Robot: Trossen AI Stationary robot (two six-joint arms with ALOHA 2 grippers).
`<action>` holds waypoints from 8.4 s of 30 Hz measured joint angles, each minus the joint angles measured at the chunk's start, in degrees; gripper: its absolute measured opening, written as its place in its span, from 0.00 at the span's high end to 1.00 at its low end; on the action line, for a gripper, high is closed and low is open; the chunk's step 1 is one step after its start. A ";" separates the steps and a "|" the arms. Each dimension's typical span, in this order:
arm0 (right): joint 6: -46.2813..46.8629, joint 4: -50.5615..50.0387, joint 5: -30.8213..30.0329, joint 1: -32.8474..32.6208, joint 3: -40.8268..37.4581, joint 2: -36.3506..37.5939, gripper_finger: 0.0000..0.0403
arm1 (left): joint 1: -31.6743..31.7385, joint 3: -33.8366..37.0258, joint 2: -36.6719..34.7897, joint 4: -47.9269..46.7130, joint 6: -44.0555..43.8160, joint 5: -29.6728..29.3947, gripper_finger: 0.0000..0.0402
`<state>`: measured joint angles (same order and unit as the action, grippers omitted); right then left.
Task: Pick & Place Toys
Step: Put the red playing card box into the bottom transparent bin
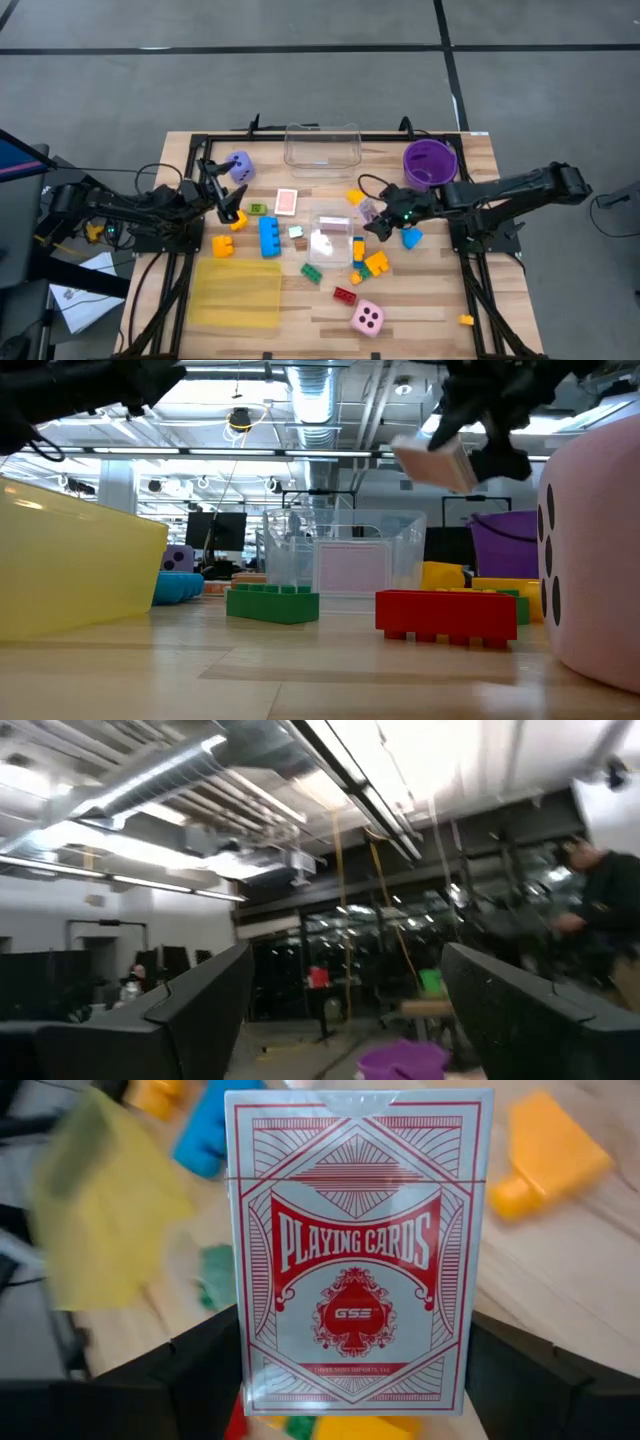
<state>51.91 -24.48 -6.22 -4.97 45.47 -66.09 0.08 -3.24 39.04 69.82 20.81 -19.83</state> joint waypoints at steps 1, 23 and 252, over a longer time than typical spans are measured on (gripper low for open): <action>-0.80 1.41 0.21 0.00 0.01 0.18 0.23 | 0.00 -0.65 1.14 -0.85 -0.02 0.95 0.21; -30.83 25.97 -24.63 -0.18 0.09 -1.16 0.23 | -0.87 -19.91 27.19 -8.50 -12.38 -1.06 0.21; -4.29 -21.14 -70.82 -39.15 -1.84 24.97 0.02 | 0.76 -97.85 81.11 -124.30 -13.13 27.61 0.84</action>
<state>47.62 -45.61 -77.03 -44.12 43.64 -41.12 0.84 -101.09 120.14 -54.48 7.68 7.78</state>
